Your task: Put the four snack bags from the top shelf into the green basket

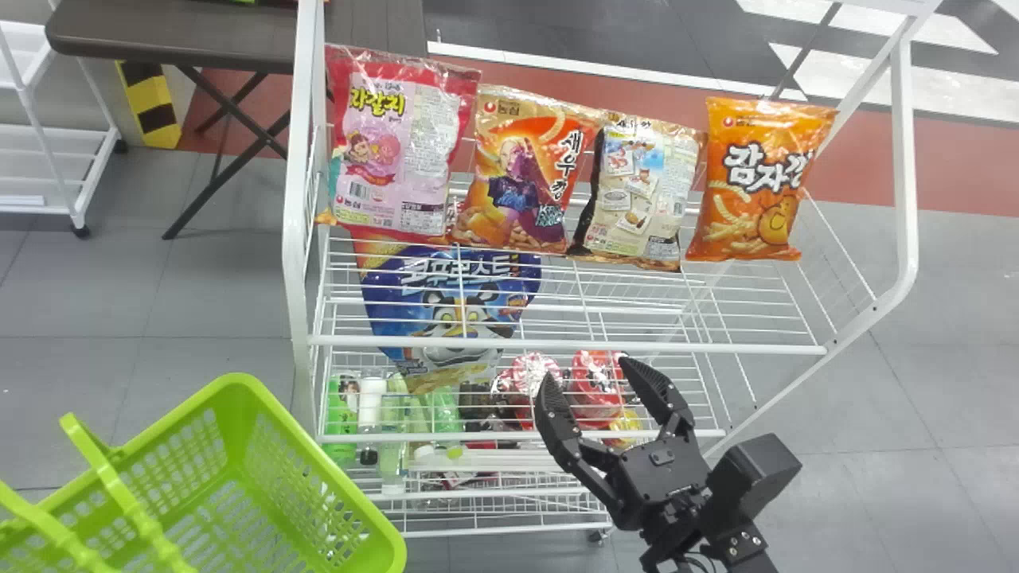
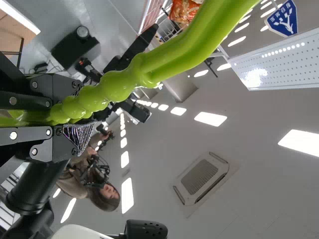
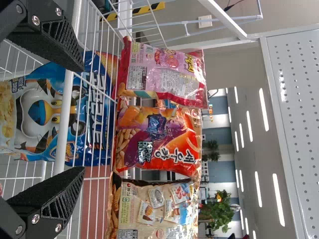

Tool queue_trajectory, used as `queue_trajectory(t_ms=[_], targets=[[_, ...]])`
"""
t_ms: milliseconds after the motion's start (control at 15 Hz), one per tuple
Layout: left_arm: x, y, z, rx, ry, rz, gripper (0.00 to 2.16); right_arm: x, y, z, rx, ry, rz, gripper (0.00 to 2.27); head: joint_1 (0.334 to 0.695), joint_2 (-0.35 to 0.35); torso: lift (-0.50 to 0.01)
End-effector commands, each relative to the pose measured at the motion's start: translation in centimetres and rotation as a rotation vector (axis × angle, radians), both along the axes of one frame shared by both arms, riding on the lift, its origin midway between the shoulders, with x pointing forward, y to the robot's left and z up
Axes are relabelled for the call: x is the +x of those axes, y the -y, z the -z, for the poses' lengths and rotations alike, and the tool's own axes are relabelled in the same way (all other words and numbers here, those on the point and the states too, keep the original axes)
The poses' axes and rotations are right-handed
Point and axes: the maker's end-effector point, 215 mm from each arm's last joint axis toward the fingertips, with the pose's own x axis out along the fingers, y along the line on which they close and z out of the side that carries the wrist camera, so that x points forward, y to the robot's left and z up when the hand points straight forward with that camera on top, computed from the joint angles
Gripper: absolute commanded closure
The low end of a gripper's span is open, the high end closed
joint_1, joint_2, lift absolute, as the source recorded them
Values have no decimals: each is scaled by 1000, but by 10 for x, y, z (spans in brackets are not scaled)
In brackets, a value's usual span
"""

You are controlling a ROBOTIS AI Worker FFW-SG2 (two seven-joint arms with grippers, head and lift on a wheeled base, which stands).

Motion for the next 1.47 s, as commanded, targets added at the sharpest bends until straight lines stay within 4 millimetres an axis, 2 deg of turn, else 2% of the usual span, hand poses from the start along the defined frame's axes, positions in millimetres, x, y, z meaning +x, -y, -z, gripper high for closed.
queue_trajectory(t_ms=[0,600,800,1067,1400], targets=[[-1,0,-2,-8,-3,9,2148,0,-2,0,1,-2,-3,113,695,-241,0],[-2,0,-2,-6,-14,16,2148,0,-11,0,-3,-6,-19,113,695,-222,0],[-2,0,-1,-5,-15,18,2148,5,-19,4,9,-29,-28,113,695,-217,0],[-5,-1,0,-1,-19,21,2148,47,-50,-11,32,-9,-65,113,695,-176,0],[-9,-8,3,6,-35,5,2148,130,-102,-40,48,51,-135,113,695,-84,0]])
